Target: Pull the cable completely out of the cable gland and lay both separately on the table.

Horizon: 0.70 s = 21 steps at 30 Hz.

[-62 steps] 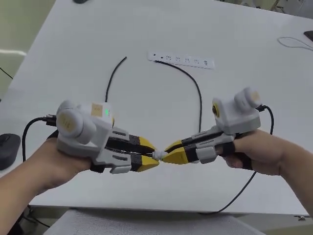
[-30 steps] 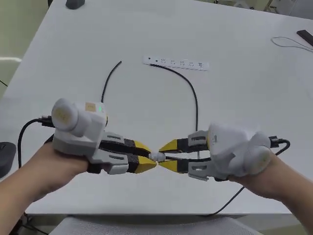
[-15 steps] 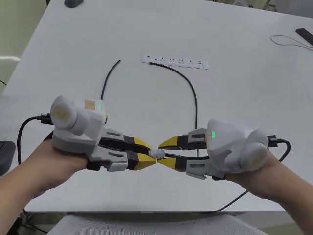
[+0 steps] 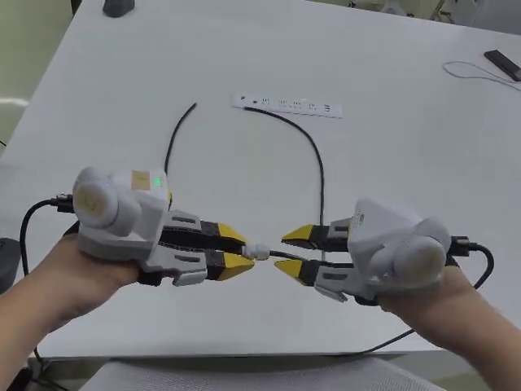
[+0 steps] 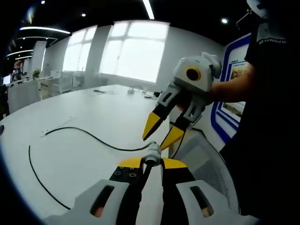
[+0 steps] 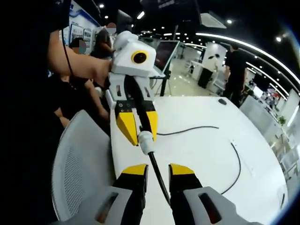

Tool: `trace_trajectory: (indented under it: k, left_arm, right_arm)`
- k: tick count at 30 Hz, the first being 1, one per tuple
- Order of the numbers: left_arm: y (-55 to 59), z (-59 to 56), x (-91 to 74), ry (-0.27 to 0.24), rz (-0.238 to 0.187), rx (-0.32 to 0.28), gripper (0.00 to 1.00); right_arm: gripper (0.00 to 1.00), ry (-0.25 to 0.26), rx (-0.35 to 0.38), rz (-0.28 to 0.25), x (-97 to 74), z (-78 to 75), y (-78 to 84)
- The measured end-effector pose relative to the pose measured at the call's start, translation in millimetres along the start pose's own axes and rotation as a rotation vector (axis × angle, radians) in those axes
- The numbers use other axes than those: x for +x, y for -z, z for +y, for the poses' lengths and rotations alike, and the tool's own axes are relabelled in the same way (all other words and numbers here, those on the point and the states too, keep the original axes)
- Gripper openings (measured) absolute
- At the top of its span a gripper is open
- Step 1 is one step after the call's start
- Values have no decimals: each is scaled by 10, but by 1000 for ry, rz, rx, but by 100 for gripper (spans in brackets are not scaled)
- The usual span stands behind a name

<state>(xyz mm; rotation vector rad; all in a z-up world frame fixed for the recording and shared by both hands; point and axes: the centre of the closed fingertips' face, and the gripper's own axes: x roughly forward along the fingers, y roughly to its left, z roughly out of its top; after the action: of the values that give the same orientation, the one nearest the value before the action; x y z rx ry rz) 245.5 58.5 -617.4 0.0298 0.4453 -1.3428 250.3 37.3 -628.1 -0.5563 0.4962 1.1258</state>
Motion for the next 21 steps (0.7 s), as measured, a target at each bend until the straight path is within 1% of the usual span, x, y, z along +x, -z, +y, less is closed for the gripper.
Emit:
trace_trajectory:
  k: [1, 2, 4, 8, 9, 11, 13, 18, 21]
  left_arm:
    - [-6, 6, -2, -2, -1, 3, 15]
    - [-19, 14, -6, -4, -4, 5, 15]
    - [-38, 18, -5, -7, -6, 6, 15]
    - [-45, 30, -3, -14, -2, 9, 15]
    - [-45, 31, -2, -15, -2, 9, 15]
    - [-49, 27, 1, -16, -1, 13, 15]
    - [-51, 21, 3, -16, 1, 11, 15]
    - [-52, 10, 20, -16, 5, 13, 15]
    - [-51, 7, 32, -18, 8, 11, 15]
  right_arm:
    - [12, 3, 0, -2, 0, 4, -6]
    - [11, 24, -4, -9, -2, 4, -31]
    - [10, 51, -10, -4, 4, -12, -35]
    - [9, 105, -17, -24, 10, -51, -95]
    - [8, 110, -19, -24, 13, -52, -98]
    - [7, 103, -23, -27, 28, -24, -101]
    - [6, 112, -43, -15, 40, -18, -82]
    - [4, 113, -56, -19, 51, -1, -94]
    - [2, 126, -72, -18, 48, -7, -91]
